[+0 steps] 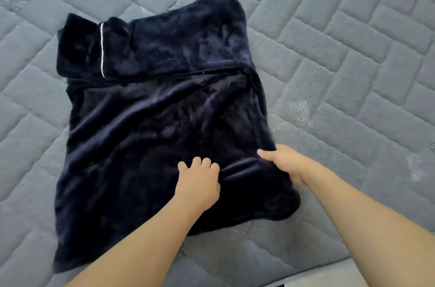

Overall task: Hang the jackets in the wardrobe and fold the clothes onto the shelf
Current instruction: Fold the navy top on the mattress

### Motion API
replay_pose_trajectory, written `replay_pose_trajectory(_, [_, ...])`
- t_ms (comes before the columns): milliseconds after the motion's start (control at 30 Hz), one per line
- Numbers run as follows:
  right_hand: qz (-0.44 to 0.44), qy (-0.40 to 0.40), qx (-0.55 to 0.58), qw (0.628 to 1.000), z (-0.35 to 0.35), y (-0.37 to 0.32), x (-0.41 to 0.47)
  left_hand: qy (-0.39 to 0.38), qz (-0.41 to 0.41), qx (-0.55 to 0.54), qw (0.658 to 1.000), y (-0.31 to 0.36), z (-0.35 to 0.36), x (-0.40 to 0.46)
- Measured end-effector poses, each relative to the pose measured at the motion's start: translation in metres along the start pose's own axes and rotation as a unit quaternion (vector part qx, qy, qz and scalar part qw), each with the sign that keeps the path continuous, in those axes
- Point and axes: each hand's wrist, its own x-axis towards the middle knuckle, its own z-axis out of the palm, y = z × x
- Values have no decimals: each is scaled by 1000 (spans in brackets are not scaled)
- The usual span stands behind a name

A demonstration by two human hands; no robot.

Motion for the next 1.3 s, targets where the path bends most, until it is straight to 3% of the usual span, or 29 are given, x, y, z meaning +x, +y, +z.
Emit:
replay_pose_trajectory(67, [40, -43, 84, 995, -31, 5, -7, -57, 38, -94, 993, 18, -15, 9])
replay_pose_trajectory(133, [61, -20, 81, 995, -52, 20, -12, -79, 66, -113, 988, 37, -21, 9])
replay_pose_trajectory(300, [162, -140, -90, 973, -43, 50, -38, 14, 47, 19, 999, 47, 14, -31])
replay_pose_trajectory(433, [157, -147, 102, 971, -23, 31, -48, -96, 8, 123, 988, 18, 53, -64])
replay_pose_trajectory(500, [119, -118, 249, 954, -14, 12, -50, -98, -50, 136, 985, 5, 56, -71])
replay_pose_trajectory(633, [61, -47, 424, 902, 4, -23, -55, -36, -119, 13, 992, -17, 26, -55])
replay_pose_trajectory(733, [57, -3, 515, 855, 12, -44, -59, -62, -223, -150, 961, -52, -13, -41])
replay_pose_trajectory(800, [50, 11, 551, 833, 18, -67, -60, -99, -292, -181, 934, -84, -41, -38])
replay_pose_trajectory(867, [37, 27, 569, 821, 21, -100, -57, -114, -314, -162, 929, -121, -75, -32])
replay_pose_trajectory(933, [10, 35, 601, 798, 19, -145, -50, -14, -336, -153, 929, -160, -122, -12])
replay_pose_trajectory(1000, [-20, 40, 619, 784, 15, -194, -40, 156, -339, -77, 924, -189, -173, 13])
replay_pose_trajectory(1067, [-44, 47, 573, 817, 18, -237, -29, 258, -331, 3, 908, -204, -209, 35])
replay_pose_trajectory(1100, [-49, 64, 524, 848, 23, -252, -24, 269, -336, 0, 903, -209, -216, 44])
replay_pose_trajectory(1200, [-55, 226, 295, 927, 38, -276, 4, 190, -388, -97, 897, -218, -200, 56])
replay_pose_trajectory(1300, [-38, 366, 30, 929, 42, -273, 42, 98, -432, -230, 866, -237, -165, 58])
